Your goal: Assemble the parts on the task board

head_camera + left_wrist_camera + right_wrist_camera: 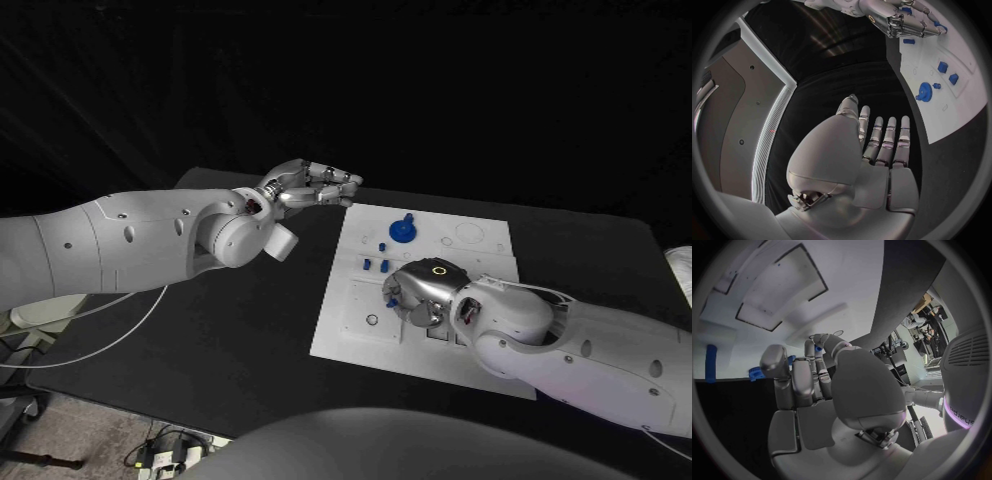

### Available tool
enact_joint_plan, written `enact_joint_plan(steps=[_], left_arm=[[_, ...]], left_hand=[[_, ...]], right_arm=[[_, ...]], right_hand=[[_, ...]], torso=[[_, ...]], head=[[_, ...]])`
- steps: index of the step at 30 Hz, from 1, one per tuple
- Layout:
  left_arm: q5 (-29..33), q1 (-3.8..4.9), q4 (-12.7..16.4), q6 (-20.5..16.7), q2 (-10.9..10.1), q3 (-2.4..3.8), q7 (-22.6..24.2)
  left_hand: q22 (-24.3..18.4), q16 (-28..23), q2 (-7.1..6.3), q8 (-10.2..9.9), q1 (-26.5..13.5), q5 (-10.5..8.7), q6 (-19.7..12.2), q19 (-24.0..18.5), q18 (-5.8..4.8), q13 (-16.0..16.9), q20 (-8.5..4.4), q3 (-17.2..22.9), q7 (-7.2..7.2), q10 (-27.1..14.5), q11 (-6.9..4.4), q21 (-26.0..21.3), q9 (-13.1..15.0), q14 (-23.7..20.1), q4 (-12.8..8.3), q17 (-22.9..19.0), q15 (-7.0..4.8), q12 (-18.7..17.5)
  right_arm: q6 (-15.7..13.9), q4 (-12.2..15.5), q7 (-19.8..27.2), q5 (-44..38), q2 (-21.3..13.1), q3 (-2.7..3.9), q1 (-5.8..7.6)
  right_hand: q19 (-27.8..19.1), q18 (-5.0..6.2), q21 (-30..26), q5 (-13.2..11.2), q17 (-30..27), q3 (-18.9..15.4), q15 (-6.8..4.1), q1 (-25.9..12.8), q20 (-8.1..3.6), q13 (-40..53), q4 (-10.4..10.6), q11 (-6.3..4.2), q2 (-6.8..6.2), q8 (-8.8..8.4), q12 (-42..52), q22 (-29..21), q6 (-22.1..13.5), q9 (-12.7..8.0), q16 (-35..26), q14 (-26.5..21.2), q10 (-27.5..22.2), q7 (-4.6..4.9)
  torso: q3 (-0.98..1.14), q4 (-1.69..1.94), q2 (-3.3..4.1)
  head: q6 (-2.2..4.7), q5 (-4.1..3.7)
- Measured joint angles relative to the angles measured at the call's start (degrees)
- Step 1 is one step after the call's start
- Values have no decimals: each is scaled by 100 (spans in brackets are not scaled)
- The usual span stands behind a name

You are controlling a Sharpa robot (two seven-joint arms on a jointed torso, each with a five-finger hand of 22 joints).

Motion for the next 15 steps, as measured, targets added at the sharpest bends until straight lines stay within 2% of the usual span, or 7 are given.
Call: enact_joint_plan(steps=[12,15], left_arm=[[-2,-3,2,11,-2,0,-18],[-2,-4,2,14,-1,0,-25]], left_hand=[[1,0,0,0,0,0,0,0,0,-5,0,0,0,0,0,0,0,0,0,0,0,0],[1,0,0,0,0,0,0,0,0,-5,0,0,0,0,0,0,0,0,0,0,0,0]], right_arm=[[-14,11,-17,-33,-16,-2,-12],[-24,17,-22,-41,-19,-2,-14]], right_hand=[[0,0,0,0,-24,15,0,0,0,-1,-15,0,0,-22,0,-1,17,6,0,0,0,-16],[0,0,0,0,-24,15,0,0,0,0,-15,0,0,-22,0,-1,39,5,0,0,0,5]], torso=[[0,1,-1],[0,0,-1]], head=[[0,2],[0,2]])
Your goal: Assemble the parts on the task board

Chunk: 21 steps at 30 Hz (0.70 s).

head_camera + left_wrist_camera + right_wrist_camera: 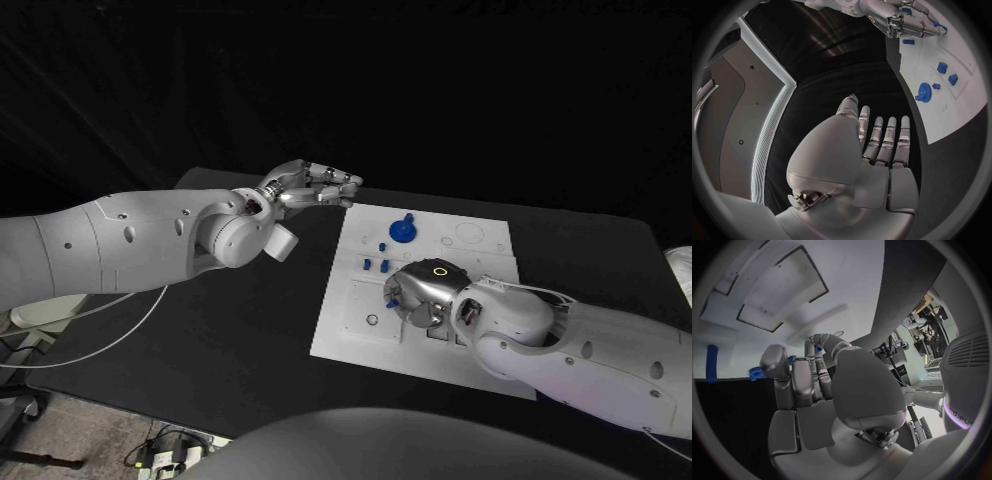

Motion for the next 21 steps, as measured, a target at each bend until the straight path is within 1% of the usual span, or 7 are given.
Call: enact_joint_plan(steps=[4,7,9,11,13,17,21], left_arm=[[-1,-1,0,5,2,0,-13],[-1,-2,0,9,2,0,-24],[-1,-2,0,12,2,0,-32],[-1,-2,0,14,2,0,-41],[-2,-2,1,17,1,0,-52],[-2,-3,1,22,0,0,-73],[-2,-4,-2,28,5,0,-94]], left_hand=[[-8,0,33,0,33,0,0,0,0,0,0,0,0,-42,1,0,0,0,0,0,0,0],[-9,0,37,0,37,0,0,0,0,0,0,0,0,-42,1,0,0,0,0,0,0,0],[-8,0,37,0,37,0,0,0,0,1,0,0,0,-42,1,0,0,0,0,0,0,0],[-8,0,37,0,37,0,0,0,0,1,0,-15,0,-42,1,0,0,0,15,0,0,0],[-8,0,37,0,37,0,0,0,0,1,0,-15,0,-42,1,0,0,0,15,0,0,0],[-8,0,37,0,37,0,0,0,0,1,0,-15,0,-42,1,0,0,0,15,0,0,0],[-8,0,37,0,37,0,0,0,0,1,0,-15,0,-42,1,0,0,0,16,0,0,0]], right_arm=[[-41,17,-9,-8,-17,0,-1],[-97,46,-14,-11,-53,0,-2],[-137,72,-19,-12,-83,0,-2],[-177,110,-25,-13,-112,0,4],[-207,151,-33,-17,-129,0,29],[-228,226,-63,-54,-140,2,96],[-199,263,-120,-150,-120,4,147]], right_hand=[[0,0,0,0,0,0,0,0,0,0,0,0,0,0,0,0,0,14,0,0,0,0],[0,0,0,0,0,0,0,0,0,0,0,0,0,-1,0,0,28,25,0,0,0,-27],[0,0,0,0,7,0,0,0,0,0,0,0,0,-2,0,-1,49,31,0,0,0,-7],[0,0,0,0,9,0,0,0,0,1,0,0,0,-2,0,-1,52,40,0,0,0,-10],[0,0,0,0,9,0,0,0,0,1,0,0,0,-10,0,-1,76,51,0,0,0,-33],[-15,0,-12,0,-6,0,0,0,-15,0,0,-31,0,32,0,-1,121,68,0,0,32,-38],[-32,0,-50,10,-53,0,0,0,-32,-5,0,-32,0,34,0,-1,133,107,0,0,32,-50]], torso=[[0,0,0],[0,1,0],[0,1,0],[0,0,0],[0,1,0],[0,1,-1],[-2,1,-1]], head=[[0,3],[0,12],[0,21],[0,29],[0,40],[0,51],[0,54]])
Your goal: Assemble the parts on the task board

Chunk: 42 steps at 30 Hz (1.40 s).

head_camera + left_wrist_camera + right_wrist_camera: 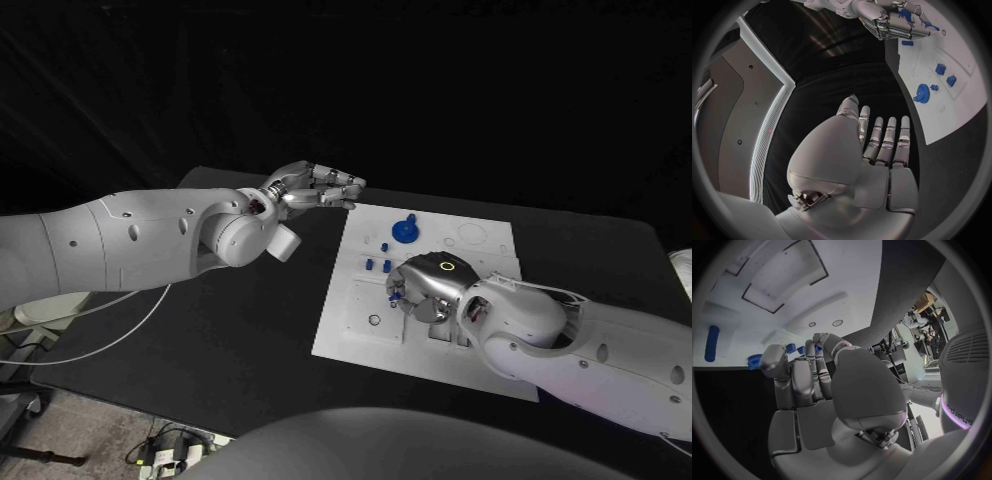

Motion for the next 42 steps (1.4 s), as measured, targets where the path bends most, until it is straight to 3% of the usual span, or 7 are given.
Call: enact_joint_plan(steps=[17,25,42], left_arm=[[0,-20,-21,60,37,0,-94],[-3,-37,-26,106,50,0,-148],[-29,-41,-28,179,53,0,-235]], left_hand=[[-5,0,0,0,0,0,0,0,0,1,0,0,0,0,0,0,-4,-21,0,0,21,0],[-12,0,0,0,0,0,0,0,0,1,0,0,0,-21,21,0,-4,-21,0,-5,21,27],[-16,0,0,0,0,0,0,0,0,1,0,-14,0,-21,21,0,-4,-21,14,-4,21,27]], right_arm=[[542,1,-248,-654,174,0,37],[708,10,-330,-974,235,-1,37],[983,-30,-399,-1211,331,1,38]], right_hand=[[-94,0,-94,48,-88,-3,-40,-23,-8,-57,-28,-21,-23,1,-31,-1,42,46,-66,-83,20,-42],[-115,0,-94,83,-111,1,-60,-45,-29,-89,-33,-21,-45,27,-70,-1,57,87,-66,-103,20,-58],[-114,0,-94,106,-137,17,-40,-68,-29,-125,-48,-20,-68,24,-133,-2,74,86,-66,-124,20,-76]], torso=[[1,0,1],[1,0,1],[2,0,-1]], head=[[0,10],[0,-14],[0,9]])
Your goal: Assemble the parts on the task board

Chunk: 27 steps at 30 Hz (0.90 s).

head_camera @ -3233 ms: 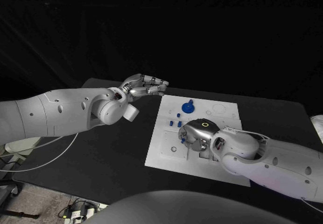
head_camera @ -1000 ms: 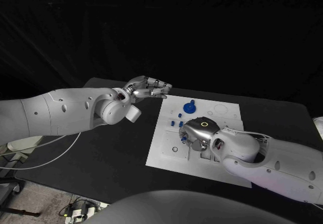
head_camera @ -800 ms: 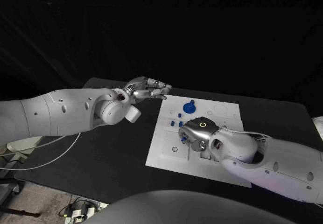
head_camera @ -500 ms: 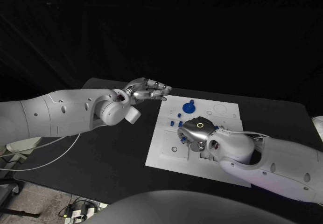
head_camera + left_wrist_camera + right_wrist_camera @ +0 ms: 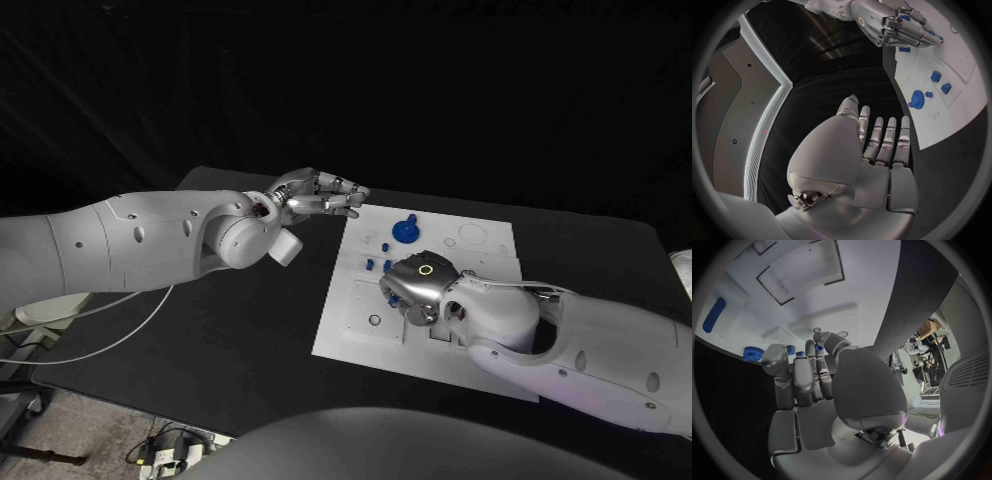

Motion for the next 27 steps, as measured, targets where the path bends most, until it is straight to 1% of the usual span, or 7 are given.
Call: enact_joint_plan(steps=[6,8,12,14,27], left_arm=[[-6,-2,-9,18,11,0,-22],[-7,-5,-13,23,17,0,-27],[-10,-18,-21,38,27,0,-40],[-11,-26,-22,45,28,0,-48],[-16,-37,-30,73,24,0,-80]], left_hand=[[0,0,0,0,0,0,0,0,0,0,0,0,0,0,0,0,0,0,0,0,0,0],[0,0,0,0,0,0,0,0,0,0,0,0,0,0,0,0,0,0,0,0,0,0],[-5,0,0,0,0,0,0,0,0,0,0,0,0,0,0,0,0,-20,0,1,21,0],[-6,0,0,0,0,0,0,0,0,0,0,0,0,0,0,0,0,-20,0,1,21,0],[-6,0,0,0,0,0,0,0,0,1,0,-16,0,0,0,0,0,-20,-16,1,20,0]], right_arm=[[75,-7,-24,-25,-7,0,0],[90,-7,-33,-30,-9,-2,-1],[122,-6,-55,-43,-14,-2,-1],[137,-5,-66,-48,-14,-2,-1],[225,-24,-95,-61,8,-1,-2]], right_hand=[[-21,0,0,0,-7,0,0,0,-21,-7,0,0,0,-1,-23,3,0,1,0,0,0,0],[-41,0,-23,0,-19,0,0,0,-1,-7,0,0,0,-2,-23,5,0,5,-23,0,0,0],[-41,0,-23,0,-33,0,-21,-1,0,-18,0,0,-1,-2,-23,4,-1,10,-23,-21,0,0],[-41,0,-23,0,-39,0,-1,-22,0,-19,0,0,-22,-2,-45,4,-1,10,-23,-41,0,0],[-55,1,-45,0,-55,2,-1,-22,-14,-39,-2,0,-22,-4,-74,4,-1,12,-23,-41,0,0]], torso=[[-1,-3,2],[-1,-4,2],[-1,-3,2],[-1,-2,2],[-3,1,1]], head=[[0,17],[0,18],[0,18],[0,18],[0,32]])
